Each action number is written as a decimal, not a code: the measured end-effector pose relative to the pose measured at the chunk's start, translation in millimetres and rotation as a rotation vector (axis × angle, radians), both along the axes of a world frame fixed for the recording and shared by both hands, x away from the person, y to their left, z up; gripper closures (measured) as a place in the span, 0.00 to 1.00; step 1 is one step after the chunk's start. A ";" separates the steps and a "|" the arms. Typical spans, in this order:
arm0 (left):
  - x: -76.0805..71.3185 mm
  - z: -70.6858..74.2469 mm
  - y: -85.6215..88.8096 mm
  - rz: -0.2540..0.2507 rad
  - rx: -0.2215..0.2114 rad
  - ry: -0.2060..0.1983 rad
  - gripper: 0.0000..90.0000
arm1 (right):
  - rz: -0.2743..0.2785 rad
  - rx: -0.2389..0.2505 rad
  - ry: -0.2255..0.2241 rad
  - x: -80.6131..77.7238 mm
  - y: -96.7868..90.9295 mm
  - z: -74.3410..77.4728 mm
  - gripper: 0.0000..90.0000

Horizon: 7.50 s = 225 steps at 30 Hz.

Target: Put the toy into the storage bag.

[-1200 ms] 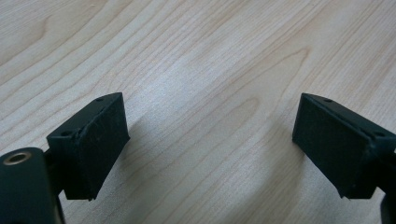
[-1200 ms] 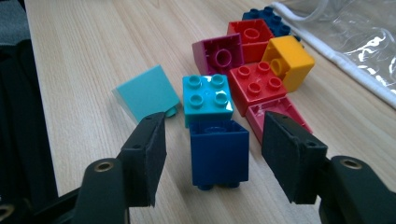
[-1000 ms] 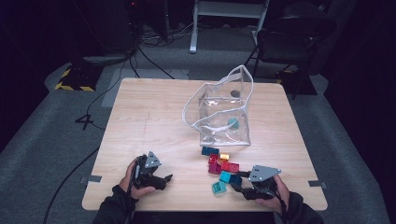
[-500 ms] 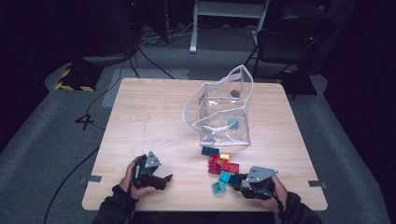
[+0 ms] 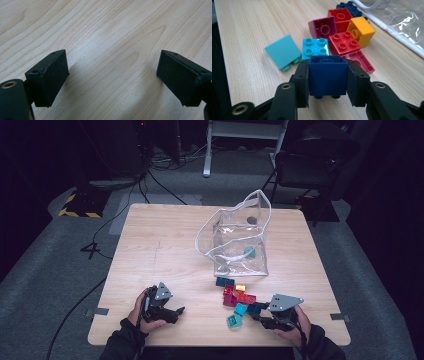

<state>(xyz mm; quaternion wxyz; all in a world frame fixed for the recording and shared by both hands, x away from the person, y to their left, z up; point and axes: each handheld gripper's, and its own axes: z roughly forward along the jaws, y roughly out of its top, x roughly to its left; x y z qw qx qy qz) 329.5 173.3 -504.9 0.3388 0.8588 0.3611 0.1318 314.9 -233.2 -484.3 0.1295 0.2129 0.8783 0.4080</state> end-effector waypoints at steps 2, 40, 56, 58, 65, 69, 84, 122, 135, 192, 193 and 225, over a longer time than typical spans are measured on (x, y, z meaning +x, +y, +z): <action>0.0 0.0 0.0 0.000 0.000 0.000 0.12 | 0.001 0.002 -0.001 0.5 -1.1 1.3 0.66; 0.0 0.0 0.0 0.000 -0.001 0.000 0.12 | -0.073 0.117 -0.141 32.3 -19.6 80.2 0.66; 0.0 0.0 0.0 0.000 0.000 0.000 0.12 | -0.083 0.126 -0.216 50.1 -9.7 117.4 0.66; 0.0 0.0 0.0 0.000 0.000 0.000 0.12 | -0.087 0.124 -0.227 52.9 -7.9 122.0 0.66; 0.0 0.0 0.0 0.000 0.000 0.000 0.12 | -0.091 0.133 -0.243 58.3 -3.7 133.1 0.66; 0.0 0.0 0.0 0.000 0.000 0.000 0.12 | -0.097 0.139 -0.258 60.7 -1.9 141.2 0.66; 0.0 0.0 0.0 0.000 0.000 0.000 0.12 | -0.109 0.150 -0.296 69.1 2.3 159.4 0.66; 0.1 0.0 0.0 0.000 0.000 0.000 0.12 | -0.229 0.205 -0.289 120.3 5.4 182.8 0.66; 0.0 0.0 0.0 0.000 -0.001 0.000 0.12 | -0.262 0.198 -0.276 142.5 14.7 178.9 0.66; 0.1 0.0 0.1 -0.001 0.001 -0.001 0.12 | -0.205 0.207 -0.304 99.5 9.6 167.8 0.50; 0.1 0.0 0.1 -0.001 0.001 -0.001 0.12 | -0.198 0.200 -0.304 95.8 8.3 164.8 0.49; 0.1 0.0 0.1 -0.001 0.001 -0.001 0.12 | -0.025 0.033 -0.089 50.1 -6.2 41.3 0.42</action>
